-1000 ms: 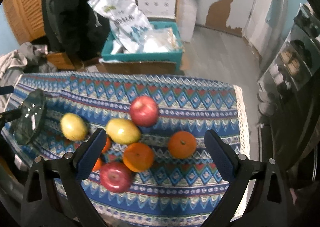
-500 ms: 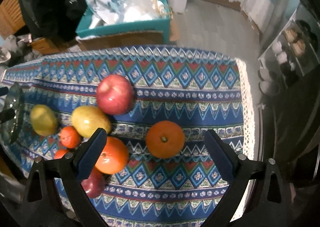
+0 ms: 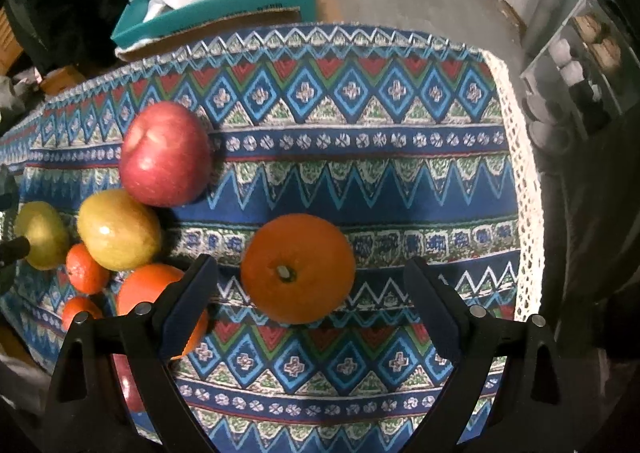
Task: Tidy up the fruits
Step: 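Grasp the yellow pear with the left gripper while the right gripper grasps an orange, then carry the pear in the left gripper over the glass bowl while the right gripper carries the orange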
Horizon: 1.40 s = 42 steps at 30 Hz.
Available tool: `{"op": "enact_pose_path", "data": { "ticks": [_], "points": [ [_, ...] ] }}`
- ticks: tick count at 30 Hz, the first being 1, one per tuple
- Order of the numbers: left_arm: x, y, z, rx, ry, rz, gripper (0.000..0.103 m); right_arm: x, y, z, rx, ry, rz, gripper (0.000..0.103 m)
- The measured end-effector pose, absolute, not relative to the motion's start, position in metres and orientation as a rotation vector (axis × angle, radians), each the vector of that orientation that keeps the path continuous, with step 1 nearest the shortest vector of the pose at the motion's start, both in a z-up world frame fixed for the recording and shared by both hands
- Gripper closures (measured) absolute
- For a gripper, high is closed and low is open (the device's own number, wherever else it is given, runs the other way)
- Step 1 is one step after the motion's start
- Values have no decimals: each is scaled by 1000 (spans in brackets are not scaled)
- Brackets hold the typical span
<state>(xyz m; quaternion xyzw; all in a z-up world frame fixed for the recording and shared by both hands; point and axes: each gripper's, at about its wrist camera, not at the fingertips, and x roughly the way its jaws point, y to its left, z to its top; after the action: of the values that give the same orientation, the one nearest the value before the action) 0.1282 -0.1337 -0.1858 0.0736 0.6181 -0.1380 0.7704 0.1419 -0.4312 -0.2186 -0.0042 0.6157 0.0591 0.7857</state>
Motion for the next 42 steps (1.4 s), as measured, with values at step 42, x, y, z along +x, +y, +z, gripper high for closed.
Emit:
{"op": "enact_pose_path", "data": {
  "ticks": [42],
  "points": [
    [97,-131,-178,207,1244,-367,18,135,-408,-200,-60,1233,213,37]
  ]
}}
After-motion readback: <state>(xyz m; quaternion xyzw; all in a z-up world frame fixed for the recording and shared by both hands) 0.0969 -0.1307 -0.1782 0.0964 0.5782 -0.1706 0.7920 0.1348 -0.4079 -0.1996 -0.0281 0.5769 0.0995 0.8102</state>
